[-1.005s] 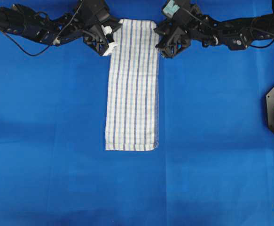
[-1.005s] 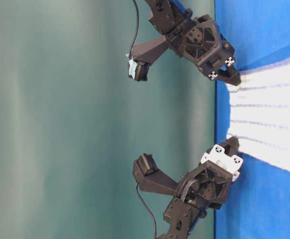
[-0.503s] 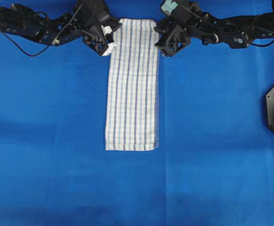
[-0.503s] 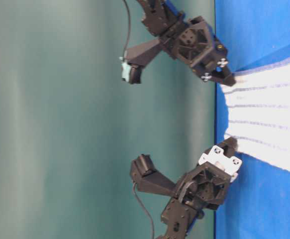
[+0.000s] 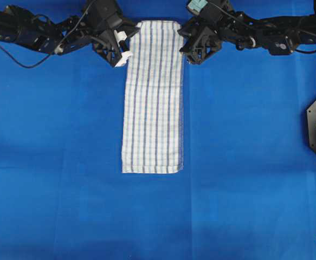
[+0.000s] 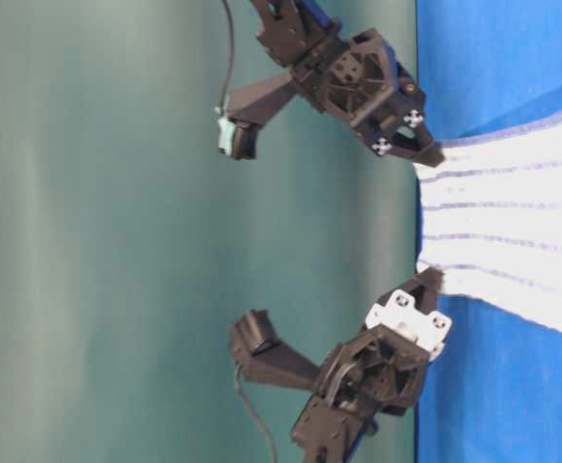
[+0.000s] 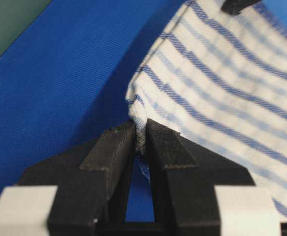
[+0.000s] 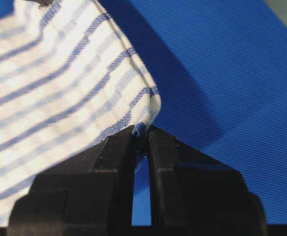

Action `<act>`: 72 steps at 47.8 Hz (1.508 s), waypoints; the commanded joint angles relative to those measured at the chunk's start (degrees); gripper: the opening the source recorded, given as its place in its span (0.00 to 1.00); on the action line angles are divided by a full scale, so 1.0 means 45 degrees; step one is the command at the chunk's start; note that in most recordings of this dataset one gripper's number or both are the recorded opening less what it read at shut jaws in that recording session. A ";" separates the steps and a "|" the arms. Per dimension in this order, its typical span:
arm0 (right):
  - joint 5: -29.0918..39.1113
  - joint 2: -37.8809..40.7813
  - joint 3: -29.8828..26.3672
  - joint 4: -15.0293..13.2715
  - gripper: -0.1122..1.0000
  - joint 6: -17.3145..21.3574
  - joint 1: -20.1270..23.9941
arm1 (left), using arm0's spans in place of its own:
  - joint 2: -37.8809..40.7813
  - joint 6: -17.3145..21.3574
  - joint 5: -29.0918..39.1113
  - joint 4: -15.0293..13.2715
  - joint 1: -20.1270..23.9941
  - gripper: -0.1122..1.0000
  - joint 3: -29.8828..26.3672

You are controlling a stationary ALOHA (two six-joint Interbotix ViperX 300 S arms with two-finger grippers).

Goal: Fold the blue towel.
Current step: 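Pull the top corners down toward the bottom end, folding the strip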

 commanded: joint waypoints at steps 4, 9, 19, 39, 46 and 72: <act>0.0098 -0.1250 0.0293 0.0000 0.17 0.0098 0.0645 | -0.1641 -0.0020 -0.0078 0.0020 -0.0723 0.16 0.0625; 0.0098 -0.1797 0.0645 0.0020 0.17 0.0137 0.1230 | -0.2305 -0.0215 -0.0098 0.0020 -0.1270 0.16 0.1172; 0.0078 -0.2520 0.1387 0.0391 0.17 0.0293 0.2637 | -0.3086 -0.0527 -0.0391 -0.0039 -0.2969 0.16 0.2129; -0.0215 -0.2793 0.2090 0.1875 0.17 0.0469 0.5684 | -0.3242 -0.2285 -0.1367 -0.0137 -0.6133 0.16 0.2852; -0.0371 -0.2773 0.2168 0.2383 0.17 0.0469 0.6504 | -0.3105 -0.2500 -0.1406 -0.0137 -0.7090 0.16 0.2715; -0.0977 -0.1973 0.2031 0.3301 0.17 0.0469 0.8359 | -0.1914 -0.3047 -0.1504 -0.0156 -0.8965 0.16 0.2070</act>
